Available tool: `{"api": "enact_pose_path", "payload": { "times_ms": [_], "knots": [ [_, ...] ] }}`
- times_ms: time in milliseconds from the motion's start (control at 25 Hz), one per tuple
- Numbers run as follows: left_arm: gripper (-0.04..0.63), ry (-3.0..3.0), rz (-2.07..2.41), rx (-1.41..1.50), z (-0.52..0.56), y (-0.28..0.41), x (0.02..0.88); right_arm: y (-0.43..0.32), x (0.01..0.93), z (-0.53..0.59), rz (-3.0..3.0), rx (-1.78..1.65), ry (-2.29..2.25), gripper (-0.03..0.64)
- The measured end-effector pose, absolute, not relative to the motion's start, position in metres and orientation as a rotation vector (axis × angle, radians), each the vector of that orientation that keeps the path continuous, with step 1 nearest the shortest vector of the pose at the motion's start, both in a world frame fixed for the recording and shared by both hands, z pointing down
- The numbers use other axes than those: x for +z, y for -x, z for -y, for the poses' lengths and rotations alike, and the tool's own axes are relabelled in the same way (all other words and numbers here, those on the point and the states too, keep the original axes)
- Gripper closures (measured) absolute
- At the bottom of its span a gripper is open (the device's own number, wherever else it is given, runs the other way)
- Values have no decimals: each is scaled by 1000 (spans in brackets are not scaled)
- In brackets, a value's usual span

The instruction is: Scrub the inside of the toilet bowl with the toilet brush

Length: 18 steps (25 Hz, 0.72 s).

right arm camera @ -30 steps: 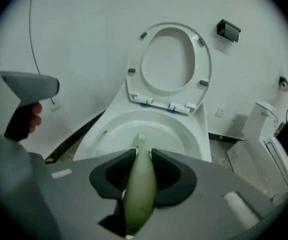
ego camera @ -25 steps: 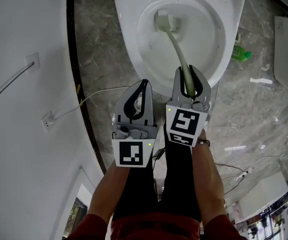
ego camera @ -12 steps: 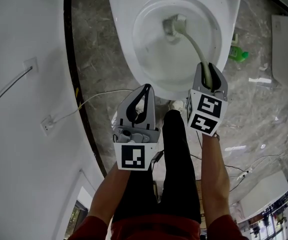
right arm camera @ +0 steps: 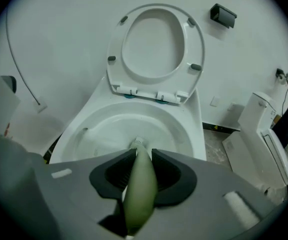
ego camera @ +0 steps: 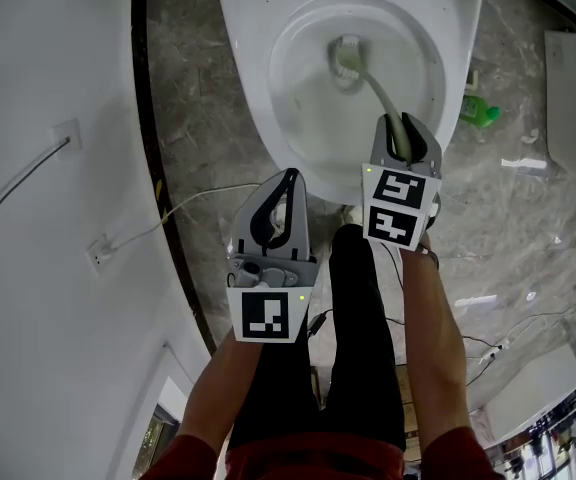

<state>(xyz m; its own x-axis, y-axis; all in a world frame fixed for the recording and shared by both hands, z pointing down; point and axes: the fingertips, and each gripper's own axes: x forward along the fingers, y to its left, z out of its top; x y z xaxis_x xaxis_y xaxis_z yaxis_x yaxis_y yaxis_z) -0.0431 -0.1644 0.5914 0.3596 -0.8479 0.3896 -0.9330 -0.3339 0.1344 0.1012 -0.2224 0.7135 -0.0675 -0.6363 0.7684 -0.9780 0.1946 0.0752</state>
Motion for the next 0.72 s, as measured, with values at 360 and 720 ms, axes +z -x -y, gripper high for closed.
{"api": "enact_pose_path", "payload": {
  "times_ms": [360,720],
  "knots": [
    [589,-2270,1600,340,156,50,582,-76,671,224,1909,464,-1447,505],
    [591,-2236,1649,340,157,63,504,-101,612,178,1866,511,-1472,506]
  ]
}}
